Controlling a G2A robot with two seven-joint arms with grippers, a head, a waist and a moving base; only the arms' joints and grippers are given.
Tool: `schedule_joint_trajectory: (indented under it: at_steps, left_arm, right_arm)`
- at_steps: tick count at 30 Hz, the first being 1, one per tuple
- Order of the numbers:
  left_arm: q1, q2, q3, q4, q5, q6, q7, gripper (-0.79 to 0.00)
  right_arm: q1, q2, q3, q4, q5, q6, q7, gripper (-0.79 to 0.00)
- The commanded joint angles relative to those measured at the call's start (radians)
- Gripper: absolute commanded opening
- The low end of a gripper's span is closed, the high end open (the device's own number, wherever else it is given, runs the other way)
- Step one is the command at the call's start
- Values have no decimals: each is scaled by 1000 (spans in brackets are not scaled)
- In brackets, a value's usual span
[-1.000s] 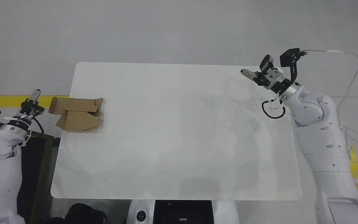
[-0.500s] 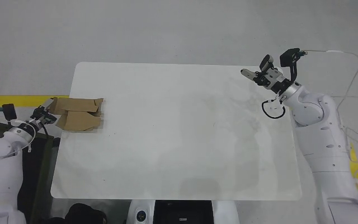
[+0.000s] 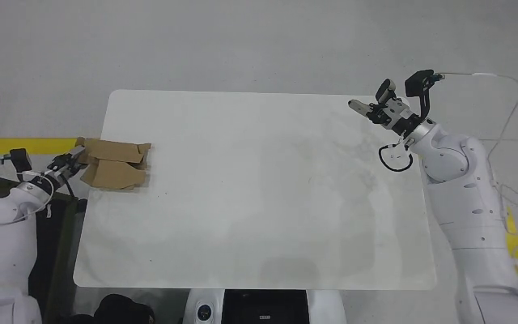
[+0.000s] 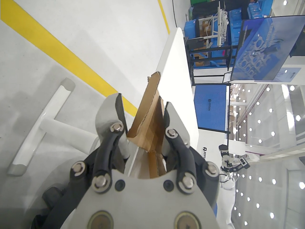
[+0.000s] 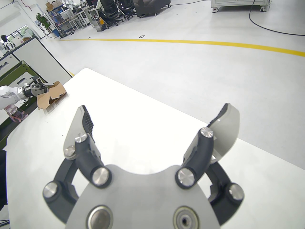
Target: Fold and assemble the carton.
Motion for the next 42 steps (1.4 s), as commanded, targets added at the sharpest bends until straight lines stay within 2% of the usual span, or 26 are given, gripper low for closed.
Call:
schedule_joint_trajectory:
  at_steps: [1, 7, 12, 18, 23, 31, 42]
  left_arm:
    - [-4, -1, -2, 4, -21, -7, -10, -785]
    - [-17, -3, -13, -17, -96, -11, -30, -785]
    - [-20, -1, -29, -80, -156, -16, -46, -785]
    - [-15, -5, -24, -196, -217, -7, -70, -785]
    - [-29, -14, 11, -309, -249, 6, -93, -785]
    - [-118, -32, 117, -430, -235, 10, -121, -785]
    - [-268, -80, 339, -438, -219, 13, -181, -785]
  right_arm:
    - [0, 0, 0, 0, 0, 0, 0, 0]
    - [0, 0, 0, 0, 0, 0, 0, 0]
    - [0, 0, 0, 0, 0, 0, 0, 0]
    - [0, 0, 0, 0, 0, 0, 0, 0]
    - [0, 0, 0, 0, 0, 0, 0, 0]
    - [0, 0, 0, 0, 0, 0, 0, 0]
    - [0, 0, 0, 0, 0, 0, 0, 0]
